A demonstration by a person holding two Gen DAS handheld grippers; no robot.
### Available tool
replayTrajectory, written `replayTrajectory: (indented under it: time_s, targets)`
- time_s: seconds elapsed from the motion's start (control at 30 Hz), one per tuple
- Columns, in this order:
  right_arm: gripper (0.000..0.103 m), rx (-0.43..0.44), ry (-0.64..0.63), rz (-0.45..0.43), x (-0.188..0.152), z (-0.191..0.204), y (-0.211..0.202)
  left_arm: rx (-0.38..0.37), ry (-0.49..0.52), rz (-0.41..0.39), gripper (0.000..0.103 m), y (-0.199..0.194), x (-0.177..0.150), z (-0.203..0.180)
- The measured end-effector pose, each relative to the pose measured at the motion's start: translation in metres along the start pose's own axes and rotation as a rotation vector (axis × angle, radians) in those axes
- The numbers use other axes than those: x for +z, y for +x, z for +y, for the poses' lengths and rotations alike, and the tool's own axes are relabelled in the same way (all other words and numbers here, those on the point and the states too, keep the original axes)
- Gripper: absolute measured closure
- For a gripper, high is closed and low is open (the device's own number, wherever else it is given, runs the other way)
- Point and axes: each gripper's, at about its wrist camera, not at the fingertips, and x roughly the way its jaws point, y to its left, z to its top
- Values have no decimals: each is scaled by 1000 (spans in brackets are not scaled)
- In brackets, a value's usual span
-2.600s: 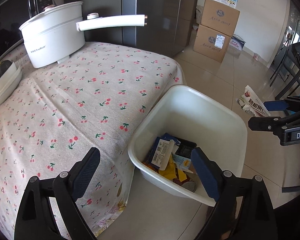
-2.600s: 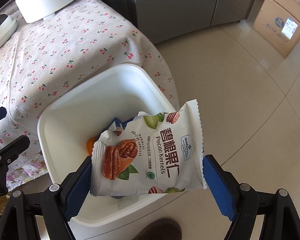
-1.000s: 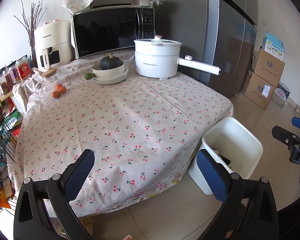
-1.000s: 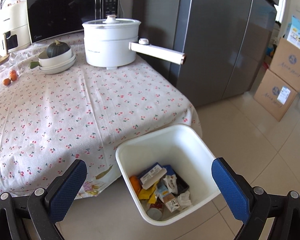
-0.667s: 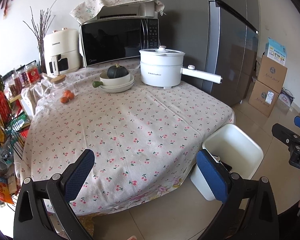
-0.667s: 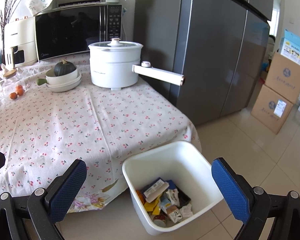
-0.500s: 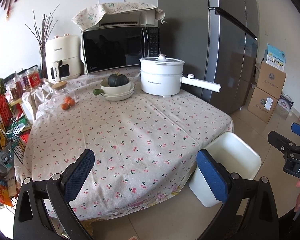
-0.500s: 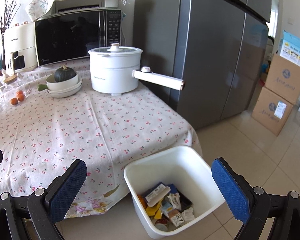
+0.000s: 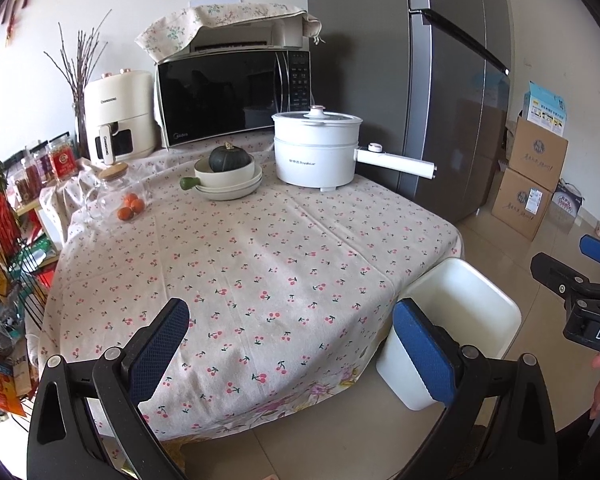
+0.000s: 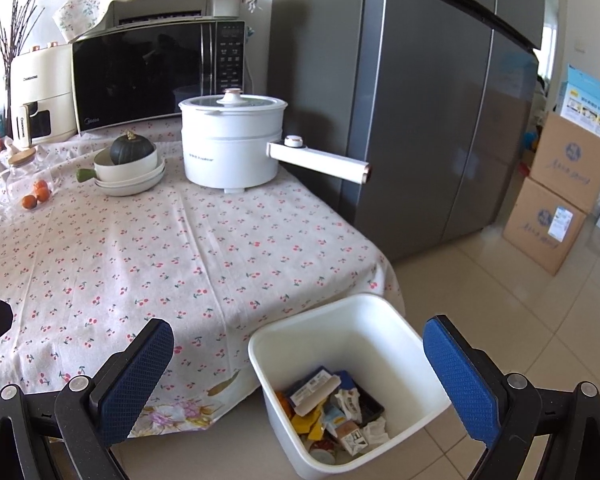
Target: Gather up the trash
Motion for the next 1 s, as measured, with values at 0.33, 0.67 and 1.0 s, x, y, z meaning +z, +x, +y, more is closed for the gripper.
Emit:
replayTrajectory:
  time_s: [0.33, 0.67, 1.0]
  targets:
    - [1, 0, 2, -2, 2, 0, 0, -11, 7, 7, 0, 0, -1, -3]
    - [1, 2, 3, 0, 1, -1, 1, -13, 11, 13, 0, 1, -2, -3]
    - [1, 5, 9, 7, 0, 1, 2, -15, 11, 5, 0, 0, -1, -2]
